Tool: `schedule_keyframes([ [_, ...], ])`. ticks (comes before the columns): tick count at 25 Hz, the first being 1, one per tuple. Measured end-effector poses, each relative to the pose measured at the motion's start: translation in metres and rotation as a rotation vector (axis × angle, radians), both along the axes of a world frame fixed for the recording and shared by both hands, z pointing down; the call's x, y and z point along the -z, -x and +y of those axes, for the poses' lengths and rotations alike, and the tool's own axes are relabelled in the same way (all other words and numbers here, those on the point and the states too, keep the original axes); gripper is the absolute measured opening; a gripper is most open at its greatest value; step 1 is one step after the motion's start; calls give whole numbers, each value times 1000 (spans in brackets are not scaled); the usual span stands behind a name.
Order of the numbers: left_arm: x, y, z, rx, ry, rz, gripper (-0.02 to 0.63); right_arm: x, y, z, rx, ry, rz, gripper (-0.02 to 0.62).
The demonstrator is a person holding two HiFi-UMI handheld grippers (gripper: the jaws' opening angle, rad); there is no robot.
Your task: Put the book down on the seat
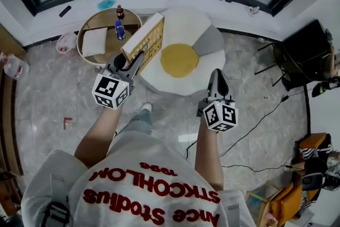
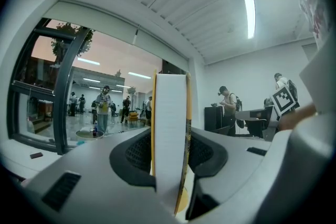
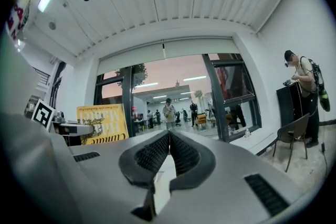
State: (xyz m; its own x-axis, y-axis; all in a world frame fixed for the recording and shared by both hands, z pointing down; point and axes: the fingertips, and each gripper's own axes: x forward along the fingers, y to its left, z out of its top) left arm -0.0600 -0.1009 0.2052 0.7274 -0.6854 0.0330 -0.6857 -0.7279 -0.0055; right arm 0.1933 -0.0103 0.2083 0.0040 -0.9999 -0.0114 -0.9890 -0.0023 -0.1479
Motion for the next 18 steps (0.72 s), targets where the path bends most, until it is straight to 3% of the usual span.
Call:
schedule_keyframes([
  [18,8,-31,-174,-56,-1,-14,146,12,-14,-180,-11,-24,-27,25],
])
